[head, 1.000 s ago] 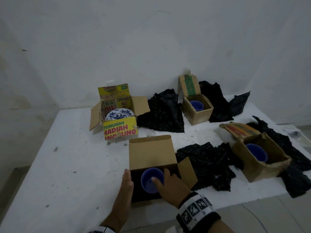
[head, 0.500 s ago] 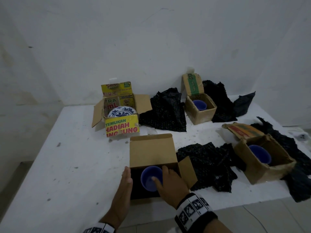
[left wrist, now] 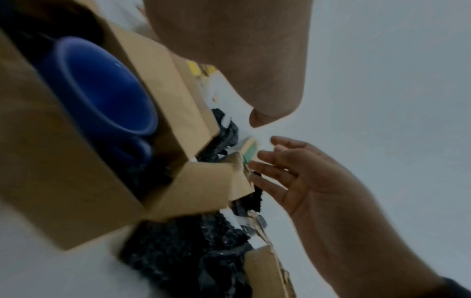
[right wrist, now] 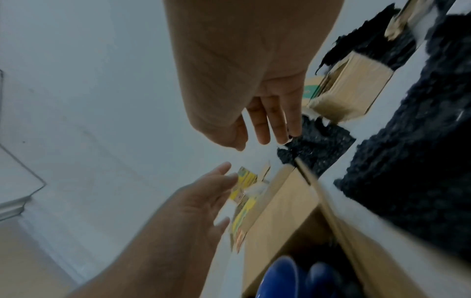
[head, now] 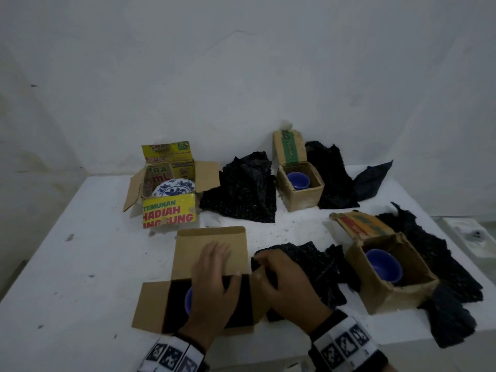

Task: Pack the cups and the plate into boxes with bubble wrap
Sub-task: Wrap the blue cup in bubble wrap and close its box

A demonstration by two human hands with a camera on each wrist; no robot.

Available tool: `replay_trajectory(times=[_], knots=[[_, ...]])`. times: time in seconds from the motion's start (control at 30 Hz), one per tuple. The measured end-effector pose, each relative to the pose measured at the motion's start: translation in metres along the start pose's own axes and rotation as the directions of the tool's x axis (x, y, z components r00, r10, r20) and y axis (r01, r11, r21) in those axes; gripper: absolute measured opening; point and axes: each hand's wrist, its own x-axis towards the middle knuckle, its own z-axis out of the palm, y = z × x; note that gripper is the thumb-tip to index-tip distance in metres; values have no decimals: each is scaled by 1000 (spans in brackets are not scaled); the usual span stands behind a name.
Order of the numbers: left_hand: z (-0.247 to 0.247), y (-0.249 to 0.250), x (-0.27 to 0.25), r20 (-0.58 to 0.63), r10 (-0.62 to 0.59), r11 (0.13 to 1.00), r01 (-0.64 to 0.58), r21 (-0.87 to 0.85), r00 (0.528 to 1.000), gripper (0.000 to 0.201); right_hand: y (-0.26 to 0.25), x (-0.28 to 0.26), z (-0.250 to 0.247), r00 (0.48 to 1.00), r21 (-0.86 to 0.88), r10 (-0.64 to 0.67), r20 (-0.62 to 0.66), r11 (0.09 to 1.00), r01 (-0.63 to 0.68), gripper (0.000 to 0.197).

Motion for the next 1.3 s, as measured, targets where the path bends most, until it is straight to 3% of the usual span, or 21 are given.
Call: replay_trajectory(times=[0.07,0.13,0.23,0.3,0.43,0.53,0.63,0.73,0.83,0.97,1.03,1.2,1.3], knots=[[17,25,14,60,80,996,-77,-46,995,54,21,7,-23,998,-35,37,-57,999,-39,21],[34,46,30,203,103,995,-98,-33,974,56,44,17,-43,992,-90,115,-44,989,-118,24],[58,65,57,454,93,984,-150,91,886,57,77,32,-57,969,-235,238,60,947,-218,37],[70,69,74,556,25,982,-126,143,831,55,94,40,-56,951,-313,277,136,923,-224,45],[89,57,100,562,-144,975,18,223,814,51,125,40,-37,900,-450,321,294,877,-166,68],[99,47,105,643,-260,948,64,312,721,56,141,34,-26,847,-534,394,358,830,-160,84],[106,43,105,720,-337,920,48,390,606,63,147,31,-21,833,-592,413,369,795,-132,73],[112,38,103,729,-399,891,46,452,556,78,148,34,-23,851,-577,397,343,804,-143,50],[114,35,103,683,-429,860,37,508,591,80,144,41,-29,877,-508,381,293,839,-195,38],[110,39,110,569,-319,875,5,484,757,46,135,52,-44,939,-472,298,173,862,-186,31],[104,44,117,511,-270,905,33,425,816,39,129,58,-52,958,-463,263,116,867,-182,28],[79,63,137,475,-149,963,18,268,868,36,120,75,-69,994,-339,102,-27,935,-105,27],[56,77,142,475,-63,984,-26,178,878,31,108,84,-81,1000,-135,13,2,991,-13,20]])
